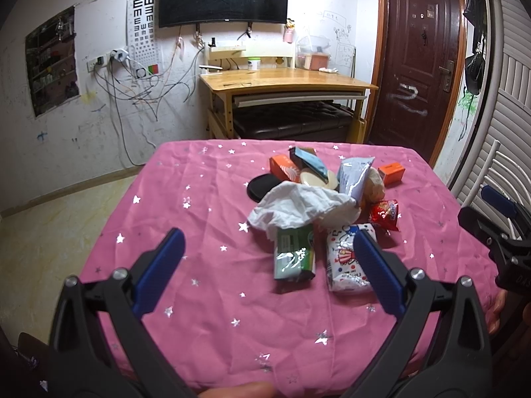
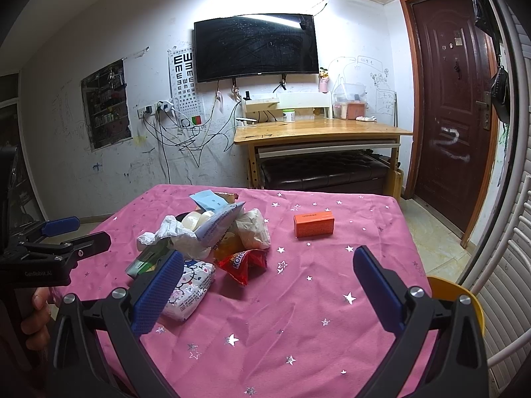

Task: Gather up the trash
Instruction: 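Close the left gripper on the white tissue in the pile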

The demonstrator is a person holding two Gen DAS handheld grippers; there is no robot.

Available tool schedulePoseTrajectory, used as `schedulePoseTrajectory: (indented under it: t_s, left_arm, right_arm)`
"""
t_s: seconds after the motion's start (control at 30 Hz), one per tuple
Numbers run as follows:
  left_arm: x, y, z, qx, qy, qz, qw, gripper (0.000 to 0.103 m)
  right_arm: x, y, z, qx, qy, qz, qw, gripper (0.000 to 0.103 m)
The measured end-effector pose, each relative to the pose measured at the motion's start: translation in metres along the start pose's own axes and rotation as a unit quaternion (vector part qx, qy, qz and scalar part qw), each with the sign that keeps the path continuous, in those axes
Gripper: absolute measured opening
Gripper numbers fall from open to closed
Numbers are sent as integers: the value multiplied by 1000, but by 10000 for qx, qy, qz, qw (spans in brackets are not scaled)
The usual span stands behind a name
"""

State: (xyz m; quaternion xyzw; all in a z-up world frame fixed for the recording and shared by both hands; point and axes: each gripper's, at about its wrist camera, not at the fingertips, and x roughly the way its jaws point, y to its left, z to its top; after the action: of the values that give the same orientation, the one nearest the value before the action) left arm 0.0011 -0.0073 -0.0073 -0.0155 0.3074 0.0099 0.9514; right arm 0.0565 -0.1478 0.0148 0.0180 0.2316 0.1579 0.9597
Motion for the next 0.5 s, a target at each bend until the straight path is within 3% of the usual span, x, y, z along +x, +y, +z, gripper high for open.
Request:
schedulePoseTrajectory:
  t_s: [0.4,0.5]
  left_arm:
    - [20,14,3,-73,174,112,9998,97]
    - [30,21,11,-52,222,194,9996,97]
  right_arm:
    - [21,-6,2,243,157,237,9993,96]
    - [35,-9,5,422,370,447,9974,96]
